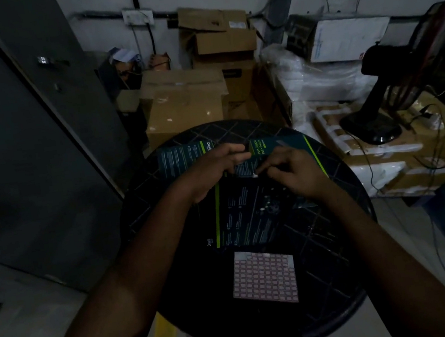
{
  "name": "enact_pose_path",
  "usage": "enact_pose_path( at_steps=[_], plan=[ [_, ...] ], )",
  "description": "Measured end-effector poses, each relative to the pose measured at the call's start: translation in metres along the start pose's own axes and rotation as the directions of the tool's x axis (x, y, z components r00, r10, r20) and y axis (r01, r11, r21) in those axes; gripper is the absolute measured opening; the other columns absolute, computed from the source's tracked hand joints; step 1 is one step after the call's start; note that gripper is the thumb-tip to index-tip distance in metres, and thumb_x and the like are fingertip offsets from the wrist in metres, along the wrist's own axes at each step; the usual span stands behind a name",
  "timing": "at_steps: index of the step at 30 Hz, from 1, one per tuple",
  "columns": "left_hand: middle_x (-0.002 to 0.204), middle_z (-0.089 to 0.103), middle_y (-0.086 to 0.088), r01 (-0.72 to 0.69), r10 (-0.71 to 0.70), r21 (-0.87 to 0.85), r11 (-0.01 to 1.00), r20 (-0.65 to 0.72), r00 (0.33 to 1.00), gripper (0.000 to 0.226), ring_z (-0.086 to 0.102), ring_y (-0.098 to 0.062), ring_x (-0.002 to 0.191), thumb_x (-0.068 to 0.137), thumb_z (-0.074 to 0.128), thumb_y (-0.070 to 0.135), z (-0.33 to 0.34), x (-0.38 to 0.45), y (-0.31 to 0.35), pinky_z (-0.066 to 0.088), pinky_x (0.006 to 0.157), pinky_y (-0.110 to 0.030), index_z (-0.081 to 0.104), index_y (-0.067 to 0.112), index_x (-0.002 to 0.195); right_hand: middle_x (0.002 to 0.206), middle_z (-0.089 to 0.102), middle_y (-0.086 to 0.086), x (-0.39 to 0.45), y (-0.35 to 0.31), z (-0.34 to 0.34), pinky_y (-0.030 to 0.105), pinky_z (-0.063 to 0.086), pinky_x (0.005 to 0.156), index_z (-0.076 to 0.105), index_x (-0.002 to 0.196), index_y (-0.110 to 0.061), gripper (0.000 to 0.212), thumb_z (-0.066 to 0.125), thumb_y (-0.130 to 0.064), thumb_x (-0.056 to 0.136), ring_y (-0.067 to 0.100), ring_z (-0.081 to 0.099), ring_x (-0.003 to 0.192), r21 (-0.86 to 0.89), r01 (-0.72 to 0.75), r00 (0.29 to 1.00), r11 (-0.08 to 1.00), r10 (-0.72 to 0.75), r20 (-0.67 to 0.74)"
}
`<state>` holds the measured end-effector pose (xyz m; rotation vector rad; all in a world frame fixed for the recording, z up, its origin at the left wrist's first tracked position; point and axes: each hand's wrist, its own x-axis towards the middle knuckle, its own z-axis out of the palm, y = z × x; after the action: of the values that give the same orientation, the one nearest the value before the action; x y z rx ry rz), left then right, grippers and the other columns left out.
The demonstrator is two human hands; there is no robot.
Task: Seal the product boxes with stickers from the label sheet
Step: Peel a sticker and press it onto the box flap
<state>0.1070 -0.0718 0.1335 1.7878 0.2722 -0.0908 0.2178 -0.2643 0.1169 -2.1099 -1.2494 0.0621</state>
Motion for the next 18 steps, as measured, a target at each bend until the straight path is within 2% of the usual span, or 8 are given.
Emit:
enact_pose_path(
  at_steps=[4,6,8,12,15,17,18],
  plan=[
    [0.138,0.059,0.004,0.004,-0.004,0.008,1.000,-0.018,1.000,0.056,0.048,-0.014,0.130,0.082,0.052,0.029,0.000,0.003,-0.002,0.038,0.107,-0.033,0.052,0.021,0.137,0.074,0.062,-0.011,0.008,0.004,0.011,0.028,0.045,0.060,0.072,0.073,-0.016,0.024,0.070,-0.035,0.089,0.001,0.058,0.067,-0.015,0.008,0.994,1.000,-0.010,-0.108],
    [0.137,0.060,0.005,0.004,-0.004,0.012,1.000,-0.019,1.000,0.052,0.047,-0.013,0.133,0.088,0.046,0.008,0.001,0.004,-0.002,0.038,0.103,-0.030,0.051,0.019,0.138,0.075,0.062,-0.012,0.008,0.007,0.015,0.027,0.044,0.060,0.073,0.073,-0.020,0.016,0.078,-0.031,0.084,0.001,0.058,0.068,-0.027,0.010,0.989,1.000,-0.014,-0.145],
    [0.136,0.061,0.006,0.004,-0.004,0.014,1.000,-0.015,1.000,0.054,0.047,-0.010,0.133,0.088,0.042,-0.002,0.001,0.004,-0.002,0.039,0.099,-0.027,0.050,0.017,0.139,0.079,0.066,-0.011,0.005,0.011,0.018,0.030,0.049,0.062,0.076,0.077,-0.023,0.011,0.083,-0.031,0.080,0.004,0.060,0.072,-0.025,0.021,0.987,0.999,-0.025,-0.158],
    [0.129,0.065,0.012,0.005,-0.005,0.018,1.000,-0.022,1.000,0.054,0.051,0.001,0.122,0.088,0.041,-0.003,0.000,0.005,-0.003,0.040,0.092,-0.022,0.053,0.017,0.136,0.085,0.069,-0.009,-0.002,0.018,0.025,0.035,0.050,0.072,0.077,0.083,-0.023,0.010,0.082,-0.032,0.081,0.012,0.062,0.081,-0.121,0.106,0.973,0.987,-0.128,-0.192],
    [0.109,0.064,0.029,0.002,0.000,0.023,1.000,-0.070,0.998,0.043,0.052,0.020,0.101,0.094,0.045,0.005,0.001,0.009,-0.002,0.042,0.086,-0.020,0.058,0.022,0.132,0.088,0.071,-0.005,-0.005,0.019,0.030,0.027,0.046,0.074,0.078,0.086,-0.019,0.008,0.080,-0.027,0.084,0.015,0.061,0.083,-0.194,0.162,0.953,0.968,-0.204,-0.223],
    [0.105,0.066,0.029,0.011,-0.009,0.034,0.999,-0.082,0.997,0.041,0.055,0.022,0.096,0.094,0.048,0.006,0.000,0.012,-0.002,0.043,0.085,-0.021,0.059,0.022,0.130,0.091,0.072,-0.004,-0.005,0.018,0.031,0.026,0.045,0.073,0.078,0.088,-0.018,0.010,0.078,-0.027,0.086,0.016,0.061,0.085,-0.222,0.172,0.948,0.960,-0.222,-0.227],
    [0.107,0.068,0.025,0.012,-0.009,0.041,0.999,-0.077,0.997,0.044,0.057,0.018,0.102,0.091,0.048,0.004,0.000,0.012,-0.002,0.044,0.088,-0.023,0.059,0.022,0.130,0.093,0.072,-0.005,-0.005,0.018,0.031,0.028,0.046,0.072,0.078,0.088,-0.019,0.010,0.077,-0.029,0.087,0.016,0.061,0.085,-0.237,0.170,0.947,0.957,-0.225,-0.229]
  ],
)
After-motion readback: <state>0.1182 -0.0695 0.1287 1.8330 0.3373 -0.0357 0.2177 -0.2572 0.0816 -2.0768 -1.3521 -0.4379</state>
